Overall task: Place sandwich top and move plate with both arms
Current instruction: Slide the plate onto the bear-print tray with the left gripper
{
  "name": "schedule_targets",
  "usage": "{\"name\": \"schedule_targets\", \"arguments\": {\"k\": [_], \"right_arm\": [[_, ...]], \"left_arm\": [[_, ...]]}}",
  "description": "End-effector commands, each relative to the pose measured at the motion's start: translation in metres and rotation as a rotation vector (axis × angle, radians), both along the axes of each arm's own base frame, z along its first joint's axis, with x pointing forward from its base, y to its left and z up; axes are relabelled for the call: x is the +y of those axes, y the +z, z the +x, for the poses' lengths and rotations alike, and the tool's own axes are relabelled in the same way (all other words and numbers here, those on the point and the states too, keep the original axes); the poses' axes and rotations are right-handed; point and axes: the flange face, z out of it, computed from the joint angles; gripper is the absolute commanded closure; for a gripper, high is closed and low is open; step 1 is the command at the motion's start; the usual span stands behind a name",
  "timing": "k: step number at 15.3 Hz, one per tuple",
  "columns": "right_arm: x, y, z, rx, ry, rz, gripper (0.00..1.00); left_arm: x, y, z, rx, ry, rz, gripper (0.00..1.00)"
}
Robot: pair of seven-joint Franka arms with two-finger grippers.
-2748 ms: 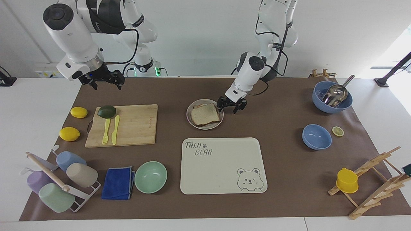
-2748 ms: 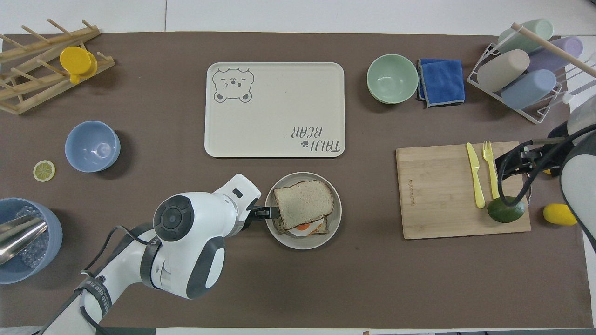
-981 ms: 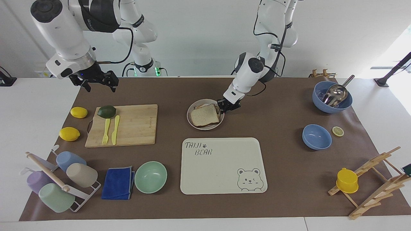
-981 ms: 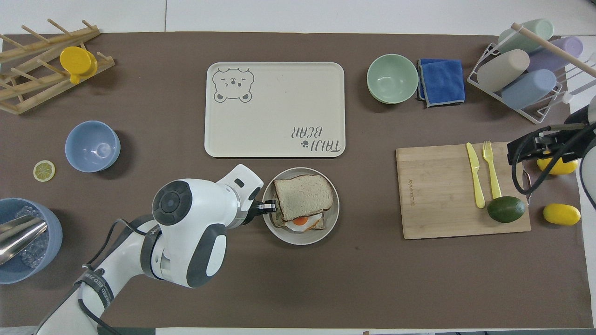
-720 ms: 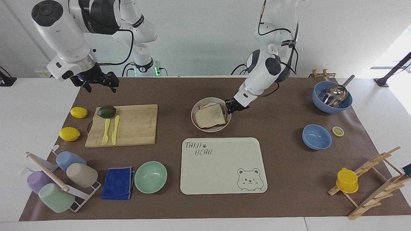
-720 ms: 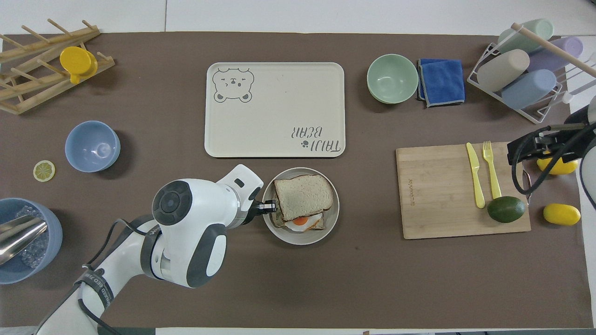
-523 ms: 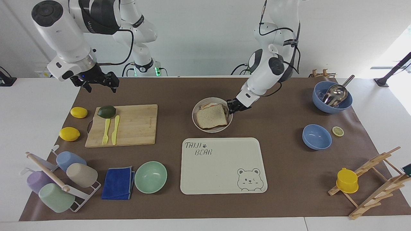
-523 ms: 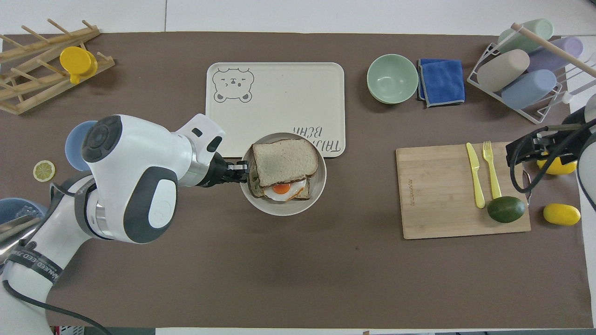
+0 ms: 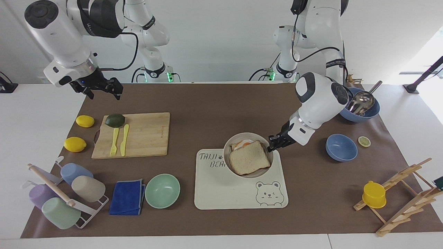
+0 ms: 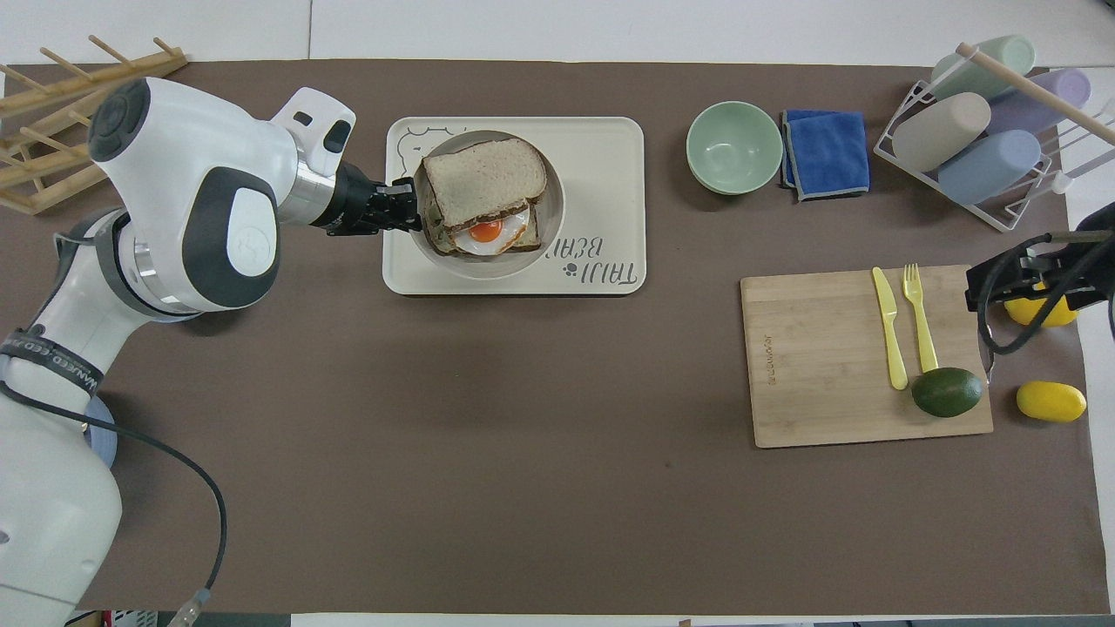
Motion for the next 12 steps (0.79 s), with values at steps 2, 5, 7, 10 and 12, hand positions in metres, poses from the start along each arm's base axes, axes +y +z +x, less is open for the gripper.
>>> {"name": "schedule_targets", "arguments": {"k": [2, 5, 7, 10, 12], "right_arm": [[0.0, 0.003, -0.001, 0.004, 0.043, 0.031, 0.0], [-0.002, 0.003, -0.002, 0.006, 0.041, 0.03, 0.0], [-0.002, 0.003, -0.002, 0.006, 0.04, 0.03, 0.0], [-0.002, 0.003, -0.002, 0.006, 0.041, 0.03, 0.0], [-0.002, 0.003, -0.002, 0.004, 0.041, 0.03, 0.0]], "left_arm": [[-0.008, -0.039, 0.03, 0.008, -0.063, 0.014, 1.0], [-0.011, -0.047, 0.037, -0.047, -0.061, 0.018, 1.0], [-0.02, -0.054, 0.032, -0.062, -0.071, 0.026, 1.0], [-0.028, -0.072, 0.019, -0.071, -0.084, 0.041, 1.0], [-0.025, -0.075, 0.017, -0.07, -0.086, 0.043, 1.0]]}}
